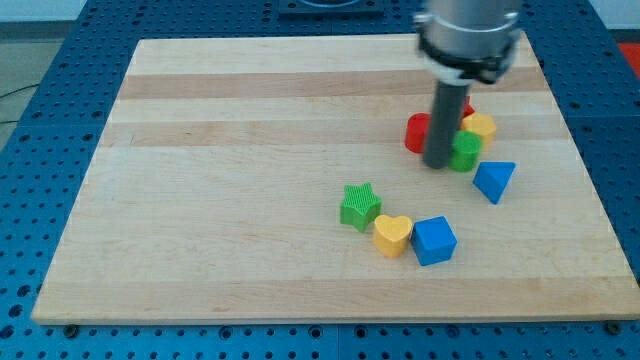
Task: Drag the green circle and blue triangle into the group of blocks
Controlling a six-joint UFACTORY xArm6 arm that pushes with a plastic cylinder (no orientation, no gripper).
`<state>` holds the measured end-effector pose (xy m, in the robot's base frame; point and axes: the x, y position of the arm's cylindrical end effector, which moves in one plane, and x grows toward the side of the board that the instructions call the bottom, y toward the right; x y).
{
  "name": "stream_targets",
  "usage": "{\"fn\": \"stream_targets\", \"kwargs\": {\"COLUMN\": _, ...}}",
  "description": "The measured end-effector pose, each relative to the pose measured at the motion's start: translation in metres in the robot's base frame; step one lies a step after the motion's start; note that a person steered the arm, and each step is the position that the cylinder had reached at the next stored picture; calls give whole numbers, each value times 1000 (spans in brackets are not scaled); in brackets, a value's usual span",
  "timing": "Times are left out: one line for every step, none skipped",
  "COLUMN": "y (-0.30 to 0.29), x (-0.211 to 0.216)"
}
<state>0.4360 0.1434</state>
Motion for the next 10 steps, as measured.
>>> {"fn": "stream_targets", "kwargs": {"y": 6, "x": 0}}
{"fn": "stream_targets", "kwargs": {"y": -56, "x": 22}}
{"fn": "stream_targets", "kwargs": {"y": -5, "x": 51}}
{"fn": "stream_targets", "kwargs": {"y": 69, "x": 55}}
{"fn": "stream_targets", "kwargs": {"y": 71, "x": 61}}
{"fn": "stream_targets", "kwargs": {"y": 106, "x": 74}}
{"fn": "stream_targets", "kwargs": {"y": 127, "x": 63}}
{"fn": "stream_targets", "kwargs": {"y": 85, "x": 51}}
{"fn": "stream_targets", "kwargs": {"y": 38, "x": 25}}
{"fn": "stream_targets", "kwargs": {"y": 1, "x": 7}}
